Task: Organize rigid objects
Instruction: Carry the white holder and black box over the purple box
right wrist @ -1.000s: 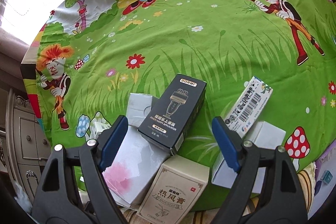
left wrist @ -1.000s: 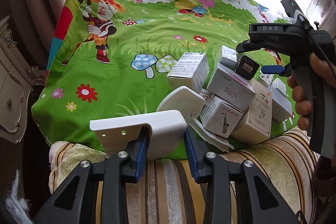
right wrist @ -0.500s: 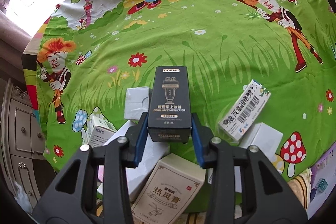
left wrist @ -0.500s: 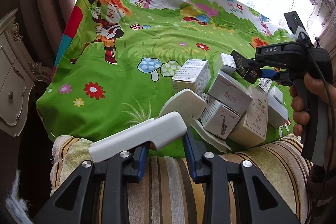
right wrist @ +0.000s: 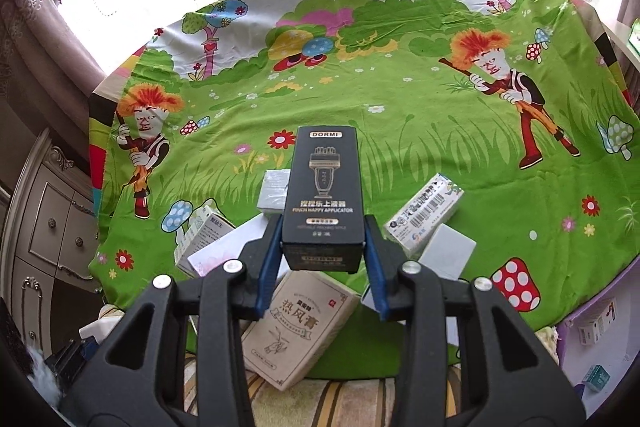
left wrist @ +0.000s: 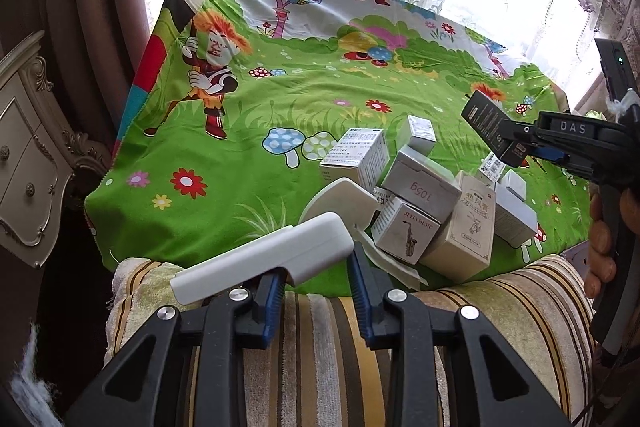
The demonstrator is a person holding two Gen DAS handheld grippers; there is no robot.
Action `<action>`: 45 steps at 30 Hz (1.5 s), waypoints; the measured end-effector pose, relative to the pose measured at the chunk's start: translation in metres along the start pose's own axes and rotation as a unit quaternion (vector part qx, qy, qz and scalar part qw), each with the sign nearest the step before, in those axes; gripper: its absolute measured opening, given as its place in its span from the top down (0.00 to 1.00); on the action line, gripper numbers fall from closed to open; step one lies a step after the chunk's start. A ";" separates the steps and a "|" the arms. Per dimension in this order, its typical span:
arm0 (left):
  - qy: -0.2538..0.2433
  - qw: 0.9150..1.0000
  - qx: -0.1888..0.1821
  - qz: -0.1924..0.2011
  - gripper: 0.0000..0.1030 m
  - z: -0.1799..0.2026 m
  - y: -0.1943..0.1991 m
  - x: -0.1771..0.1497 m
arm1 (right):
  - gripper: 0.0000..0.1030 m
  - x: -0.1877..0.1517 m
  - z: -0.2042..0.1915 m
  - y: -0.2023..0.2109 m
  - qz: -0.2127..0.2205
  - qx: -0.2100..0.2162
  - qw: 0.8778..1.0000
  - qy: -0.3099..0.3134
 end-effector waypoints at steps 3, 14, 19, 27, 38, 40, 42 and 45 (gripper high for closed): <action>-0.008 1.000 -0.002 0.005 0.70 0.008 0.006 -0.001 | 0.59 -0.012 0.005 0.018 0.006 0.005 1.000 0.009; -0.065 0.997 -0.028 0.016 0.78 0.068 0.026 -0.010 | 0.59 -0.052 0.060 0.072 0.012 0.000 1.000 0.001; -0.091 0.994 -0.051 0.016 0.82 0.103 0.030 -0.012 | 0.59 -0.074 0.098 0.091 0.009 -0.014 1.000 -0.018; -0.138 0.985 -0.102 0.010 0.85 0.166 0.040 -0.024 | 0.59 -0.105 0.159 0.121 0.010 -0.046 0.997 -0.054; -0.204 0.962 -0.181 -0.007 0.85 0.264 0.056 -0.049 | 0.59 -0.139 0.231 0.156 0.013 -0.085 0.991 -0.103; -0.216 0.956 -0.197 -0.009 0.85 0.282 0.060 -0.054 | 0.59 -0.144 0.242 0.160 0.013 -0.092 0.989 -0.111; -0.224 0.951 -0.213 -0.015 0.85 0.299 0.062 -0.060 | 0.59 -0.149 0.253 0.163 0.012 -0.098 0.988 -0.117; -0.237 0.943 -0.233 -0.020 0.85 0.322 0.066 -0.067 | 0.58 -0.156 0.265 0.167 0.009 -0.102 0.987 -0.125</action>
Point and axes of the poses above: each gripper's, at about its wrist camera, not at the fingertips, and y roughly against the way its jaws point, z to its right, x to its top, the point moved 10 cm from there along -y, roughly the way its jaws point, and after that the axes turned 3 degrees about z, right-handed, at the moved point
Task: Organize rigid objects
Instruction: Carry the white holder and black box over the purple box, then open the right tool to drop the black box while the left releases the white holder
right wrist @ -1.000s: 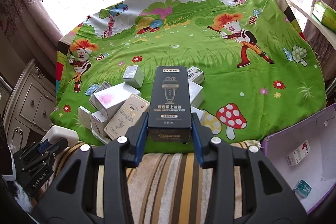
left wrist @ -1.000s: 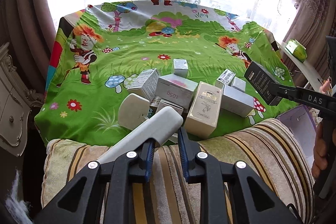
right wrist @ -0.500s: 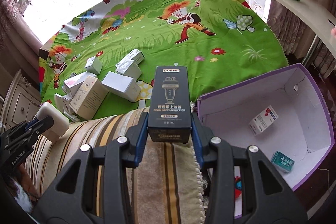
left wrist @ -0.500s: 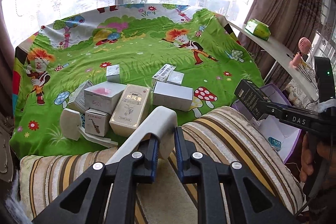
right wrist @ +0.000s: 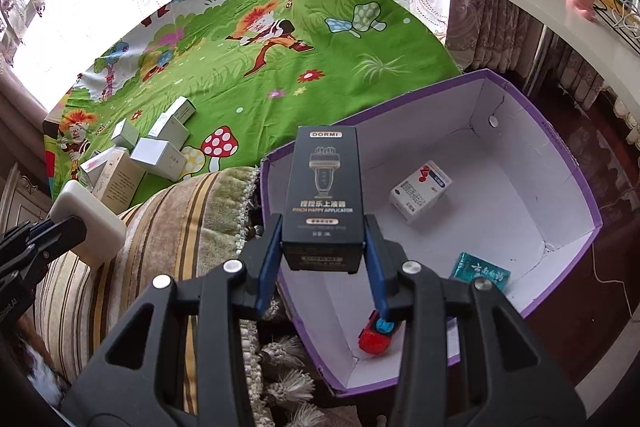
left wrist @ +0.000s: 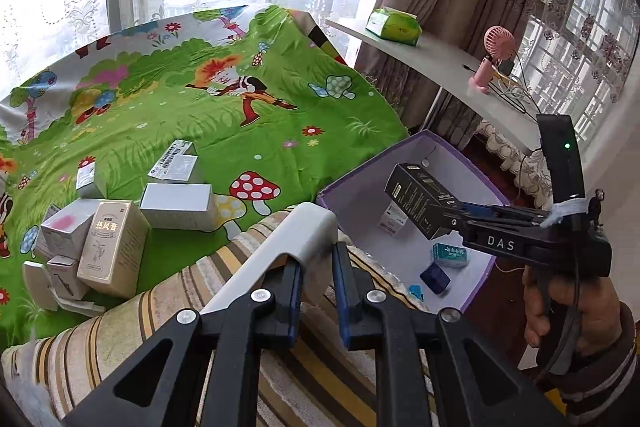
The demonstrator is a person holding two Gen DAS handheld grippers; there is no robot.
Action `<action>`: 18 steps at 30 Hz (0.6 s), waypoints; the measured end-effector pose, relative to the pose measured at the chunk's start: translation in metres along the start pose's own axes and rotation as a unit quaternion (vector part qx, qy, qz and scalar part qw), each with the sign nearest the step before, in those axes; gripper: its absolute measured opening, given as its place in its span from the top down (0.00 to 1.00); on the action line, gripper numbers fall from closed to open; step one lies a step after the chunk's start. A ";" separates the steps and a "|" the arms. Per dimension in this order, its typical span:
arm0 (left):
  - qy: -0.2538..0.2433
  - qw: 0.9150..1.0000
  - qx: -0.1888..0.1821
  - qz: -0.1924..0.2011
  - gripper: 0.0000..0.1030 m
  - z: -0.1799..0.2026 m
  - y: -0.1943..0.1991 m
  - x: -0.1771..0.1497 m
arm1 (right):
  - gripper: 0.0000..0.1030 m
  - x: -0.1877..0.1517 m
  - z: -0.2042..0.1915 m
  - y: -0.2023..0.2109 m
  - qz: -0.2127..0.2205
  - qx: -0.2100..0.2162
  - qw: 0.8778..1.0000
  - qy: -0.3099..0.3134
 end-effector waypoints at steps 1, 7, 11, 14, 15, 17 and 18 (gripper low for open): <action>-0.002 1.000 -0.009 -0.002 0.85 0.007 -0.002 0.001 | 0.58 -0.001 0.004 0.000 -0.001 -0.002 1.000 -0.002; -0.018 0.998 -0.055 -0.011 0.85 0.044 -0.017 0.006 | 0.58 -0.009 0.019 -0.002 -0.011 -0.004 1.000 -0.012; -0.010 0.996 -0.086 -0.019 0.84 0.059 -0.029 0.009 | 0.58 -0.012 0.024 -0.003 -0.016 -0.006 1.000 -0.011; -0.008 0.993 -0.109 -0.032 0.77 0.070 -0.036 0.006 | 0.58 -0.014 0.030 -0.003 -0.015 -0.011 1.000 -0.016; -0.008 0.993 -0.110 -0.035 0.73 0.071 -0.038 0.005 | 0.58 -0.015 0.033 -0.003 -0.016 -0.012 1.000 -0.019; -0.005 0.993 -0.110 -0.034 0.56 0.071 -0.038 0.004 | 0.58 -0.016 0.036 -0.004 -0.018 -0.013 1.000 -0.022; -0.005 0.993 -0.110 -0.033 0.54 0.071 -0.037 0.003 | 0.58 -0.016 0.037 -0.004 -0.018 -0.014 0.999 -0.024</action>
Point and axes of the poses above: each gripper's, at about its wrist camera, not at the fingertips, and y roughly against the way its jaws point, z to its right, x to its top, the point moved 10 cm from there along -y, roughly the way its jaws point, and after that the axes turned 3 degrees about z, right-handed, at the moved point
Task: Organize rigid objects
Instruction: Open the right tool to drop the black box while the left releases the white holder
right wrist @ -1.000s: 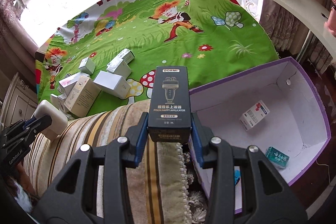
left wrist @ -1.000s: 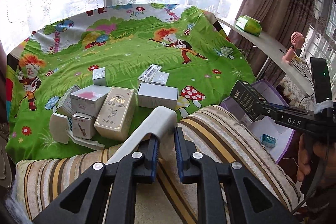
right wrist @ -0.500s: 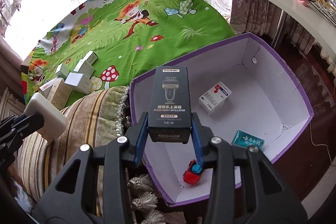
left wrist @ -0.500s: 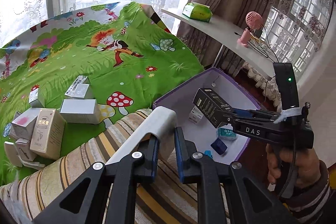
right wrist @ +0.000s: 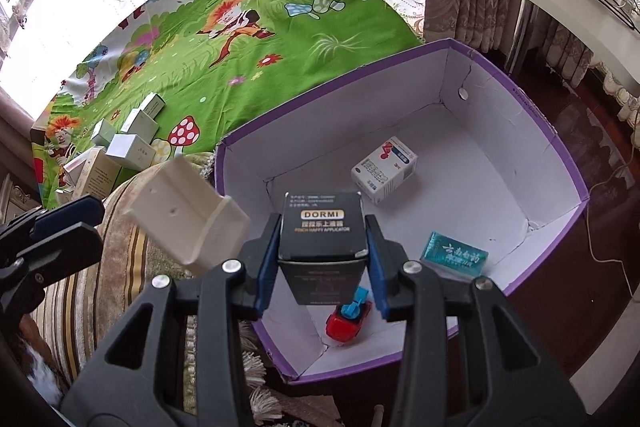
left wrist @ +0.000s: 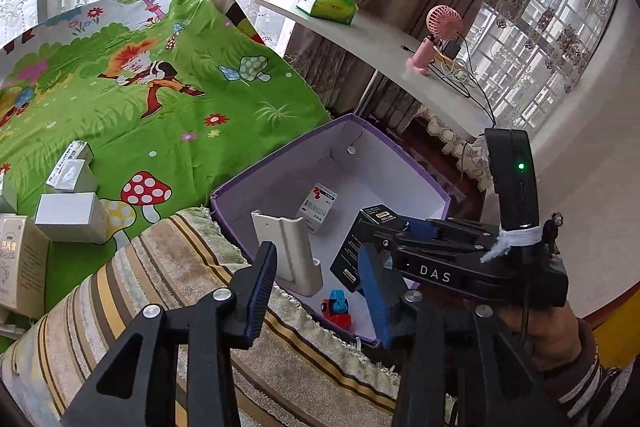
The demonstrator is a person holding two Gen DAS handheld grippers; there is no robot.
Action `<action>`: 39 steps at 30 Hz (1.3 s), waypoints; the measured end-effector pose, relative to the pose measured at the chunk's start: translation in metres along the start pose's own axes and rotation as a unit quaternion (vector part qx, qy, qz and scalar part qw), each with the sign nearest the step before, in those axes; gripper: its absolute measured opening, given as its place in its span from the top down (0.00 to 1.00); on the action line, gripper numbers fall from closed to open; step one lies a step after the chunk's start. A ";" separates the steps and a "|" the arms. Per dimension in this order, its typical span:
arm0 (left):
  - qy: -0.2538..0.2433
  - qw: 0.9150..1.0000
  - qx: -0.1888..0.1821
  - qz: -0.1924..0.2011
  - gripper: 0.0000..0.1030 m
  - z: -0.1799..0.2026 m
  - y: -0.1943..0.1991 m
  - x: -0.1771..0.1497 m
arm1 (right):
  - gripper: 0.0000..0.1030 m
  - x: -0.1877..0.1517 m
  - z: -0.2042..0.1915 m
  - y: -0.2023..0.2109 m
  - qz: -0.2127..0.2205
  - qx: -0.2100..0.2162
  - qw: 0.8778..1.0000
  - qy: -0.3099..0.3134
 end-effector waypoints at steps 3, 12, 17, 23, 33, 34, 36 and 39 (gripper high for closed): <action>0.002 1.000 0.003 0.003 0.54 -0.002 0.003 0.000 | 0.58 -0.002 0.001 -0.002 -0.007 0.005 1.000 -0.005; 0.014 1.000 0.015 0.014 0.54 -0.015 0.011 0.001 | 0.44 0.000 0.004 -0.001 -0.005 0.003 1.000 -0.014; 0.018 0.999 0.030 0.022 0.54 -0.026 0.018 -0.001 | 0.43 0.002 0.003 0.002 -0.001 0.000 1.000 -0.011; 0.032 0.998 0.046 0.027 0.54 -0.045 0.028 -0.007 | 0.40 0.000 -0.012 0.001 -0.006 0.011 1.000 0.004; 0.099 0.991 0.069 0.056 0.53 -0.106 0.068 -0.020 | 0.35 -0.003 -0.054 -0.002 -0.017 0.031 0.999 0.040; 0.106 0.990 0.073 0.058 0.53 -0.114 0.073 -0.022 | 0.35 -0.003 -0.058 -0.003 -0.018 0.032 0.998 0.044; 0.120 0.987 0.082 0.064 0.53 -0.130 0.084 -0.028 | 0.35 -0.004 -0.066 -0.005 -0.023 0.036 0.998 0.051; 0.134 0.983 0.102 0.069 0.53 -0.154 0.098 -0.036 | 0.34 -0.005 -0.078 -0.008 -0.028 0.042 0.997 0.059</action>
Point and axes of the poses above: each gripper's, at about its wrist camera, not at the fingertips, and y roughly against the way its jaws point, z to its right, x to its top, the point moved 10 cm from there along -y, roughly the way its jaws point, and after that the axes turned 3 degrees about z, right-handed, at the moved point
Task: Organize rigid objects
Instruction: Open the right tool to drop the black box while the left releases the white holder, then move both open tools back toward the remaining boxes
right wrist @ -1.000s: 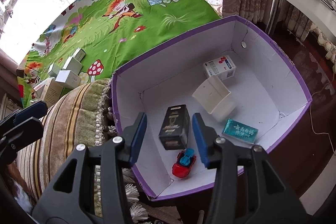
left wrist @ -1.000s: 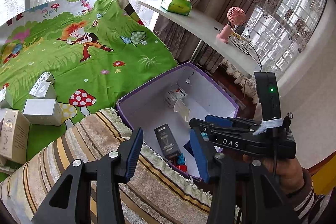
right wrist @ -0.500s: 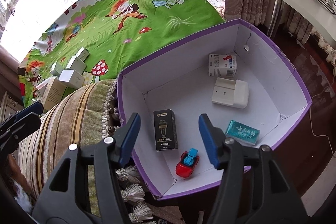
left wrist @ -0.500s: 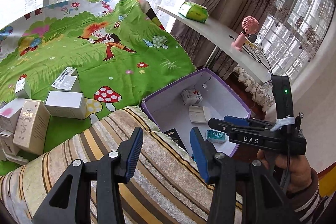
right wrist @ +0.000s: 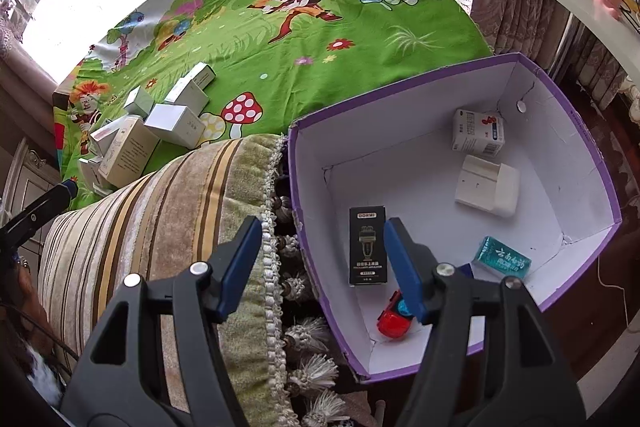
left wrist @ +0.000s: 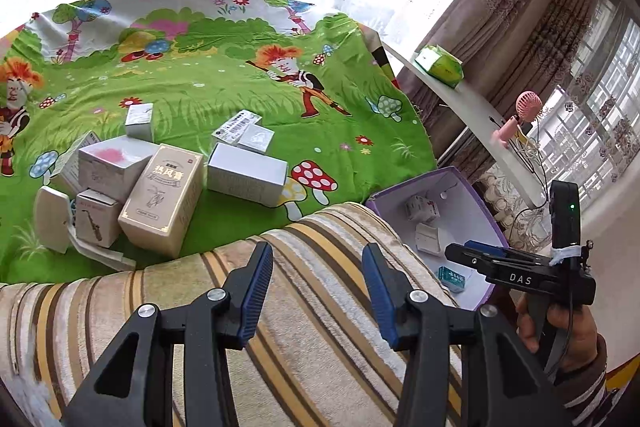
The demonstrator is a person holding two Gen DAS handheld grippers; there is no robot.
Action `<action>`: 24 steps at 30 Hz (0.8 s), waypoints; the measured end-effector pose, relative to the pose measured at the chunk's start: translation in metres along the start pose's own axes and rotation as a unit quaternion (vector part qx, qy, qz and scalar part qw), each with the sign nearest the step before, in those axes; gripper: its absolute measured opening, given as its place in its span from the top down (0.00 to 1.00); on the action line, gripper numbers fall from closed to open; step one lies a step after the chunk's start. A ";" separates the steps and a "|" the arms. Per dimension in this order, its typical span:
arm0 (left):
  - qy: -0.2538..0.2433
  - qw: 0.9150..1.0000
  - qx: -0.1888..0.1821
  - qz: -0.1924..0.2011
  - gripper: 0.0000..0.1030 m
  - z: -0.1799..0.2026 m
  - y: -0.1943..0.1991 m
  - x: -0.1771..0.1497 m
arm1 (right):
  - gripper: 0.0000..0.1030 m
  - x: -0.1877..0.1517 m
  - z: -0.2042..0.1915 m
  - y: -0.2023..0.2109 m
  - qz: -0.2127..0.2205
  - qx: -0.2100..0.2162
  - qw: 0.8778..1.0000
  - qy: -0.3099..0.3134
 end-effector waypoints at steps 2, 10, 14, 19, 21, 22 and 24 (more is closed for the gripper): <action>0.009 1.000 0.016 0.003 0.51 -0.020 0.005 0.001 | 0.34 0.001 -0.007 -0.003 -0.002 0.001 1.000 0.007; 0.034 0.998 0.061 0.008 0.41 -0.083 0.018 0.008 | 0.32 0.003 -0.036 -0.015 -0.016 0.013 0.999 0.036; 0.027 0.996 0.079 0.009 0.32 -0.102 0.021 0.016 | 0.32 0.006 -0.048 -0.020 -0.020 0.017 0.999 0.048; 0.007 0.995 0.103 0.007 0.22 -0.123 0.021 0.031 | 0.32 0.012 -0.060 -0.026 -0.021 0.017 0.998 0.063; -0.002 0.994 0.107 0.003 0.21 -0.129 0.018 0.037 | 0.32 0.015 -0.065 -0.028 -0.021 0.018 0.997 0.070; -0.008 0.994 0.109 0.001 0.20 -0.131 0.015 0.039 | 0.32 0.016 -0.068 -0.030 -0.021 0.018 0.997 0.075; -0.020 0.993 0.116 -0.006 0.20 -0.136 0.009 0.044 | 0.31 0.019 -0.075 -0.033 -0.022 0.019 0.996 0.083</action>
Point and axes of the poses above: each gripper's, at about its wrist camera, not at the fingertips, and y roughly against the way its jaws point, z to its right, x to its top, the point moved 10 cm from there along -y, roughly the way its jaws point, and after that the axes turned 3 degrees about z, right-handed, at the moved point
